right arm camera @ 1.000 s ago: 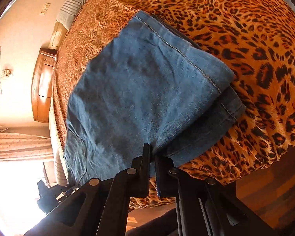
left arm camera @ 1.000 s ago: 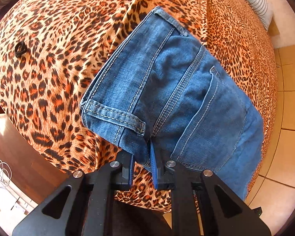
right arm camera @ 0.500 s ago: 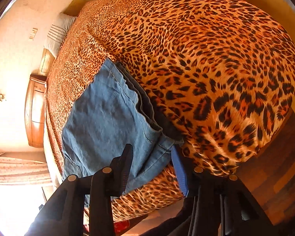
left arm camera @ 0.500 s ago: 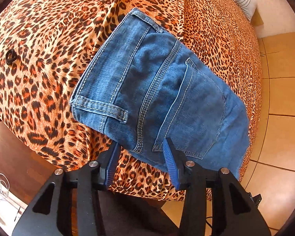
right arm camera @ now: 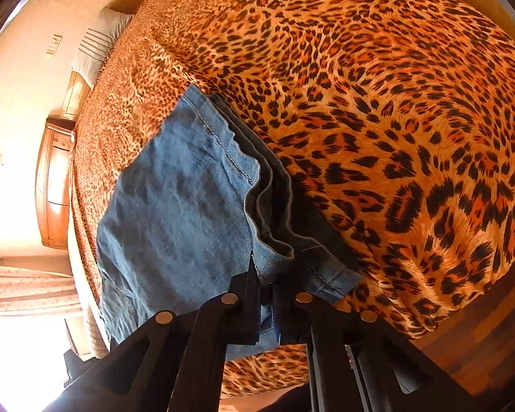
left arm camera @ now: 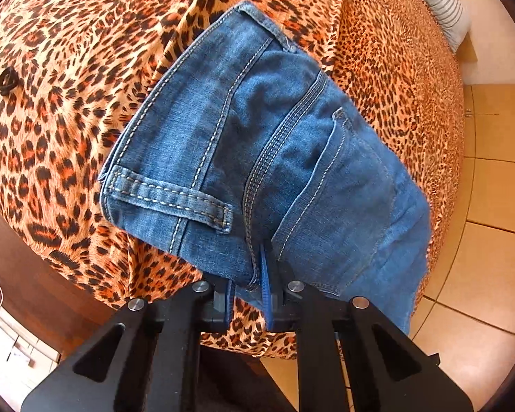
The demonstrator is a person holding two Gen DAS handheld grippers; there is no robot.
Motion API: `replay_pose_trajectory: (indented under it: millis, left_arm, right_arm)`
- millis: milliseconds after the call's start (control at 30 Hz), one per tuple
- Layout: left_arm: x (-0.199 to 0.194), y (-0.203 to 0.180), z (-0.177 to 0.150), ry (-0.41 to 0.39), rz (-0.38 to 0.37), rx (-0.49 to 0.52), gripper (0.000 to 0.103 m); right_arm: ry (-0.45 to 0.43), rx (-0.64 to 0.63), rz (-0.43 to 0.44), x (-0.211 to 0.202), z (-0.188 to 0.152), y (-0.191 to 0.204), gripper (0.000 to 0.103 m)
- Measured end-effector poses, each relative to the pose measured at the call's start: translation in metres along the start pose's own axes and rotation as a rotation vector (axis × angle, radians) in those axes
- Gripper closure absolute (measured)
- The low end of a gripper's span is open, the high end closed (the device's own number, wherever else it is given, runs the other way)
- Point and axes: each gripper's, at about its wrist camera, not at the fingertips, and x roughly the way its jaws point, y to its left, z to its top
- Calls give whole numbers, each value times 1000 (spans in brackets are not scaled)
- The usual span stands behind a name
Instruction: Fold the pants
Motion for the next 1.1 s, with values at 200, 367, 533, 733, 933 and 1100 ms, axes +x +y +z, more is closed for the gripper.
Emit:
replay_pose_trajectory:
  millis: [200, 367, 533, 733, 933, 1100]
  left_arm:
    - [25, 25, 2, 56, 47, -41, 92]
    - [26, 23, 3, 80, 45, 5, 90]
    - [0, 17, -6, 160, -13, 189, 72]
    - [-39, 4, 42, 0, -16, 224, 39]
    - [-2, -2, 123, 5, -7, 68, 33]
    - [24, -17, 137, 68, -10, 39, 34]
  right_arm:
    - [9, 5, 28, -19, -20, -11, 99]
    - [59, 80, -42, 13, -25, -36, 90]
    - [3, -7, -143, -16, -2, -26, 69]
    - [-90, -109, -142, -36, 44, 12, 53]
    - [-40, -178, -96, 27, 102, 66, 52]
    - [0, -213, -210, 76, 128, 88, 52]
